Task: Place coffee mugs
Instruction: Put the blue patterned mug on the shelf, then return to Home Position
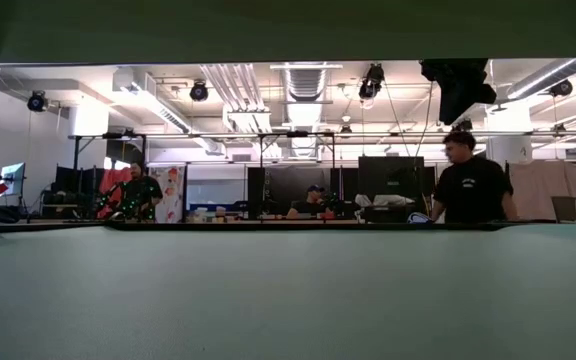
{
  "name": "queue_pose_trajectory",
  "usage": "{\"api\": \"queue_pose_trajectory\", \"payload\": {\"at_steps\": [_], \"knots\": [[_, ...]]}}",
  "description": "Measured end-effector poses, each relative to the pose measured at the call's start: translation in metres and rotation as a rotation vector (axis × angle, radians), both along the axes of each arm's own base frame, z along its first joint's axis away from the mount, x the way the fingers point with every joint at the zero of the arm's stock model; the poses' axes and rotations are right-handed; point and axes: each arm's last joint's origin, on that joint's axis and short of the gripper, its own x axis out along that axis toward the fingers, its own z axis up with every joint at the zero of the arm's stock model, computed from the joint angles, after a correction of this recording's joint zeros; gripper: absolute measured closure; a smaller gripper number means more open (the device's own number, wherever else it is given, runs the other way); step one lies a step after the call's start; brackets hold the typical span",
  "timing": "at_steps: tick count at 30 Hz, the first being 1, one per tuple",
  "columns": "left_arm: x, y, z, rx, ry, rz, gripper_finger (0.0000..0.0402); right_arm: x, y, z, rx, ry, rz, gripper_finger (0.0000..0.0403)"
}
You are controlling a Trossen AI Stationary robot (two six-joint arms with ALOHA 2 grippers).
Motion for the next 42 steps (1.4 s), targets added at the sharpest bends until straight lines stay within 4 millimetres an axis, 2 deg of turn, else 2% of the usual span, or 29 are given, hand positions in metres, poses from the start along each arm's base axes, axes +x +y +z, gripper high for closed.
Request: {"api": "queue_pose_trajectory", "payload": {"at_steps": [18,23,30,33,38,42], "knots": [[0.001,-0.004,0.000,-0.093,0.014,-0.054,0.0388,0.000,0.000,0.000,0.000,0.000,0.000,0.0321],[0.000,-0.003,0.002,-0.064,-0.005,-0.036,0.0388,0.000,0.000,0.000,0.000,0.000,0.000,0.0321],[-0.017,0.001,0.022,-0.068,-0.039,0.010,0.0388,0.000,0.000,0.000,0.000,0.000,0.000,0.0321],[-0.023,-0.005,0.025,-0.058,-0.038,0.006,0.0388,0.000,0.000,0.000,-0.001,0.000,0.000,0.0321],[-0.042,-0.016,0.041,-0.092,-0.076,0.023,0.0388,0.000,0.000,0.000,0.000,0.000,0.000,0.0321],[-0.052,-0.030,0.044,-0.134,-0.063,0.042,0.0388,0.000,0.000,0.000,0.000,0.000,0.000,0.0321]]}}
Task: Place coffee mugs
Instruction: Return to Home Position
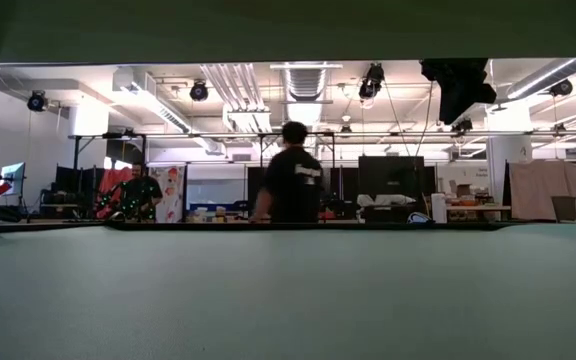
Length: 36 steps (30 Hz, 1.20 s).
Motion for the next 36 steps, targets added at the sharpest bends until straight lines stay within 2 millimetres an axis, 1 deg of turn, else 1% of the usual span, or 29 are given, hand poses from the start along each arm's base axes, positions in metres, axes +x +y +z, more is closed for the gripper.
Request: {"api": "queue_pose_trajectory", "payload": {"at_steps": [3,8,12,15,20,23,28,32,36], "knots": [[-0.010,-0.011,0.003,-0.022,0.010,-0.010,0.0388,0.000,0.000,0.000,0.000,0.000,0.000,0.0321],[-0.023,-0.033,0.002,-0.028,0.027,-0.062,0.0388,0.000,0.000,0.000,0.000,0.000,0.000,0.0321],[-0.031,-0.050,0.004,-0.042,-0.001,-0.115,0.0388,0.000,0.000,0.000,0.000,0.000,0.000,0.0321],[-0.034,-0.059,0.006,-0.079,-0.025,-0.123,0.0388,0.000,0.000,0.000,0.000,0.000,0.000,0.0321],[-0.030,-0.070,0.003,-0.174,-0.010,-0.118,0.0392,0.000,0.000,0.000,0.000,0.000,-0.001,0.0321],[-0.029,-0.075,0.002,-0.195,-0.017,-0.116,0.0398,0.000,0.000,0.000,0.000,0.000,-0.001,0.0321],[-0.023,-0.079,0.003,-0.250,-0.046,-0.063,0.0401,0.000,0.000,0.000,0.000,0.000,0.000,0.0321],[-0.020,-0.078,0.005,-0.234,-0.102,0.038,0.0398,0.000,0.000,0.000,0.000,0.000,0.000,0.0321],[-0.024,-0.074,0.010,-0.228,-0.117,0.049,0.0396,0.000,0.000,0.000,0.000,0.000,0.000,0.0321]]}}
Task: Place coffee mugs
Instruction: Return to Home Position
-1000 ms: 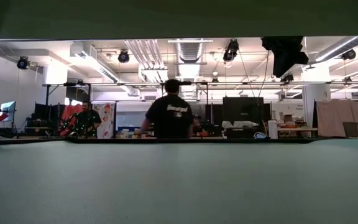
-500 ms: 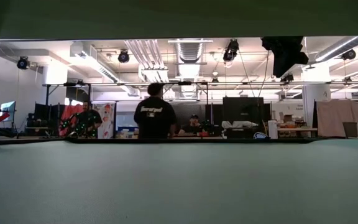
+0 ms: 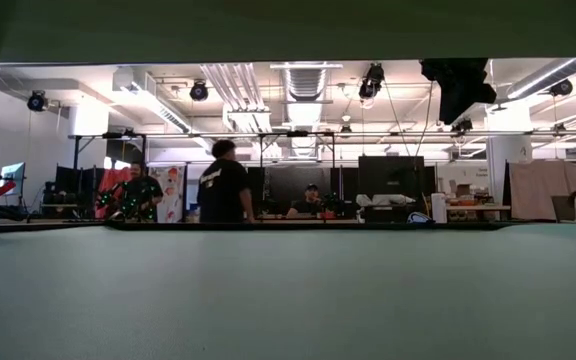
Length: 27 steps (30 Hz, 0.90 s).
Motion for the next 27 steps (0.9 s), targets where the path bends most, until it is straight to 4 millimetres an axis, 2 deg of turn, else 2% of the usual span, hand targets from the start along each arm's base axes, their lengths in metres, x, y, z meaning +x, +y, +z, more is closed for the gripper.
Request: {"api": "queue_pose_trajectory", "payload": {"at_steps": [9,16,21,27], "knots": [[-0.032,0.036,0.033,-0.024,-0.001,0.083,0.0399,0.000,0.000,0.000,0.000,0.000,0.000,0.0321],[-0.065,0.063,0.042,0.049,0.024,0.169,0.0400,0.000,0.000,0.000,0.000,0.000,0.000,0.0321],[-0.098,0.088,0.036,0.043,0.002,0.183,0.0400,0.000,0.000,0.000,0.000,0.000,0.000,0.0321],[-0.153,0.132,0.005,0.003,-0.061,0.221,0.0400,0.000,0.000,0.000,0.000,0.000,0.000,0.0321]]}}
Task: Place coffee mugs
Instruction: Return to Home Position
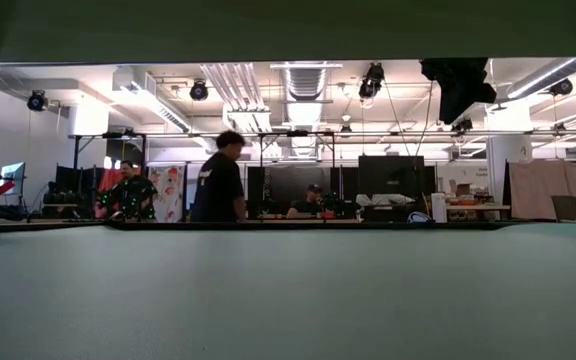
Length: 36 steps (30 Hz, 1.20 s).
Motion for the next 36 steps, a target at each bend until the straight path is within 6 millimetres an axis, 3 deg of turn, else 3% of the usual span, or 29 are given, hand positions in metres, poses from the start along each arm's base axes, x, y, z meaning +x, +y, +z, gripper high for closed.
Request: {"api": "queue_pose_trajectory", "payload": {"at_steps": [5,10,16,24,36], "knots": [[-0.051,0.037,-0.023,-0.106,-0.199,0.012,0.0400,0.000,0.000,0.000,0.000,0.000,0.000,0.0321],[-0.095,0.070,-0.057,-0.103,-0.408,0.010,0.0400,0.000,0.000,0.000,0.000,0.000,0.000,0.0321],[-0.125,0.093,-0.094,-0.159,-0.693,0.066,0.0400,0.000,0.000,0.000,0.000,0.000,0.000,0.0321],[-0.122,0.092,-0.151,-0.269,-0.812,0.123,0.0400,0.000,0.000,0.000,0.000,0.000,0.000,0.0321],[-0.093,0.077,-0.205,-0.314,-0.804,0.301,0.0400,0.000,0.000,0.000,-0.001,-0.001,0.000,0.0321]]}}
